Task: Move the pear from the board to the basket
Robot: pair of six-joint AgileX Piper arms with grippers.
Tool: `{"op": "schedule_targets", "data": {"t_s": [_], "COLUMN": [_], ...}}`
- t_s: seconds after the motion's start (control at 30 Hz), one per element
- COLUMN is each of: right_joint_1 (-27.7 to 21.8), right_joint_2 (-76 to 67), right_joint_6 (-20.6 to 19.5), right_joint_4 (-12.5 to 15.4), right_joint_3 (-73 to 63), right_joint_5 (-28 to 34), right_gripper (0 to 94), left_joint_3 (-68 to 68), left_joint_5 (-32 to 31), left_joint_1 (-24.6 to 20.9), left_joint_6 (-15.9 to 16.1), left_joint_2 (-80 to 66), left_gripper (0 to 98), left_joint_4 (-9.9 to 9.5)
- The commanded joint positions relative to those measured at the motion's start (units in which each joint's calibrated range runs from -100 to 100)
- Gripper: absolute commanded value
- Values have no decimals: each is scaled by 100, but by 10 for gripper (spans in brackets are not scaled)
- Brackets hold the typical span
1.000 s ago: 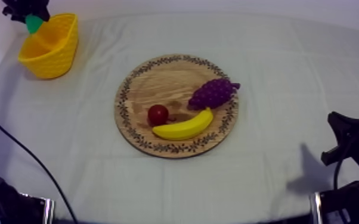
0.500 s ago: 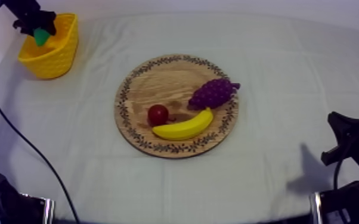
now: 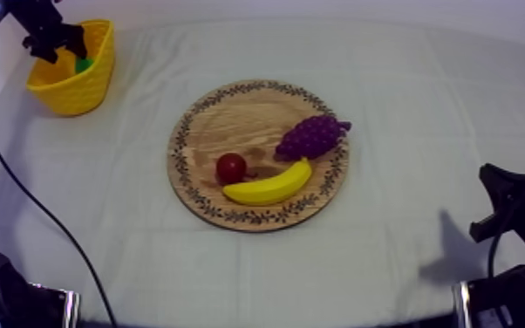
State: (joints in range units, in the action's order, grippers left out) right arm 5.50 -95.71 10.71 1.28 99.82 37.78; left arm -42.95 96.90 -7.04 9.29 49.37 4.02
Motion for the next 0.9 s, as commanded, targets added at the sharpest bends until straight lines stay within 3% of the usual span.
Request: {"op": "schedule_targets", "data": {"t_s": [0.0, 0.2, 0.43, 0.7, 0.87], "right_joint_1": [1, 1, 1, 1, 1], "right_joint_2": [-4, -4, -4, -4, -4], "right_joint_6": [1, 1, 1, 1, 1], "right_joint_4": [1, 1, 1, 1, 1], "right_joint_3": [-5, -5, -5, -5, -5], "right_joint_5": [4, 4, 4, 4, 4], "right_gripper": [4, 4, 4, 4, 4], "left_joint_3": [30, 151, 330, 965, 1479], "left_joint_5": [-6, -9, -181, -257, -441], "left_joint_1": [2, 5, 50, 100, 130], "left_joint_6": [-17, -51, -35, -116, -139], "left_joint_2": [-22, -124, -377, -1062, -1708], "left_gripper": [857, 876, 744, 686, 576], "left_joint_4": [-11, -51, -93, -124, -142]}}
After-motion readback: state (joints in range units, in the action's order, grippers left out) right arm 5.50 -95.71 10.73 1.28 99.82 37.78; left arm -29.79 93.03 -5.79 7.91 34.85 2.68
